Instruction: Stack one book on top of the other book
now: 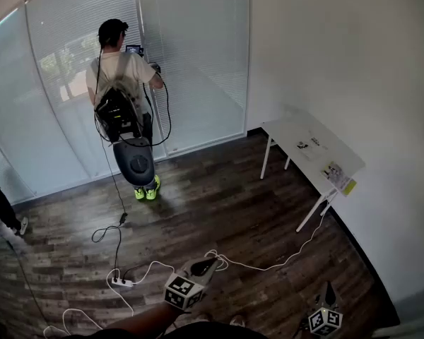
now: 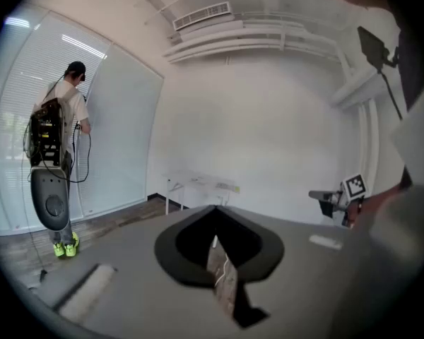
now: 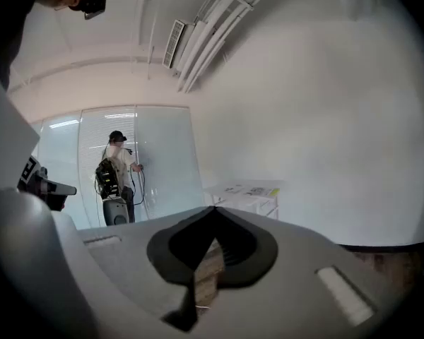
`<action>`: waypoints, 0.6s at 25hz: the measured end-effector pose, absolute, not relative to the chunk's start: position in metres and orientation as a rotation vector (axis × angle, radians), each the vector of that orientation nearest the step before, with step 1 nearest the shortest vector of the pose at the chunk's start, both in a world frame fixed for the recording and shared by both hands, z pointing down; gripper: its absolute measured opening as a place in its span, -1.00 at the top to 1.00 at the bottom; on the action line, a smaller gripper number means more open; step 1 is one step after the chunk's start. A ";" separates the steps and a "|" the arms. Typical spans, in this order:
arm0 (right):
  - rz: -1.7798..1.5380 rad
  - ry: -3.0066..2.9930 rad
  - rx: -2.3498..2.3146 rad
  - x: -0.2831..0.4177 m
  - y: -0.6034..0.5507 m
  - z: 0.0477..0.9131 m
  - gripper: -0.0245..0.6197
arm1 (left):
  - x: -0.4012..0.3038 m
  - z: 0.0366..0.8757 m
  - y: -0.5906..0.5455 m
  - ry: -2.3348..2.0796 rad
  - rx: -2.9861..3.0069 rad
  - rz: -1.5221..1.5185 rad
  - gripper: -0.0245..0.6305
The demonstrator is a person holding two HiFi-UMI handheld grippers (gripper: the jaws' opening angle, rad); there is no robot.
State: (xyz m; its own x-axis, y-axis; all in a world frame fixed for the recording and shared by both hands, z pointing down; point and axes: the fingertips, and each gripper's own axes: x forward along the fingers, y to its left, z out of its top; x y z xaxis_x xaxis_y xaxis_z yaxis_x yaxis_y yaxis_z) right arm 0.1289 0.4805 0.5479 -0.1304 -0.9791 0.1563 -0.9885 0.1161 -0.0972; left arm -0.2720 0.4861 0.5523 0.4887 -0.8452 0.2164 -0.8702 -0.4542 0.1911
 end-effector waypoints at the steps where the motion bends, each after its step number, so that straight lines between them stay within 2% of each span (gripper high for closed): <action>1: 0.283 -2.300 2.043 0.133 0.483 0.551 0.92 | -0.267 0.553 0.486 -1.441 2.472 0.146 0.91; 15: 0.300 -2.307 1.973 0.144 0.475 0.557 0.92 | -0.238 0.547 0.472 -1.439 2.489 0.177 0.91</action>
State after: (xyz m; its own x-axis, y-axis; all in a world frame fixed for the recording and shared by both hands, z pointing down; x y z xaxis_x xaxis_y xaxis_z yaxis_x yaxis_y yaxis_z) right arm 0.1435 0.4749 0.5575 -0.1610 -0.9673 0.1961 -0.9853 0.1459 -0.0893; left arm -0.2376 0.4716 0.5472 0.5020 -0.8327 0.2336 -0.8645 -0.4754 0.1632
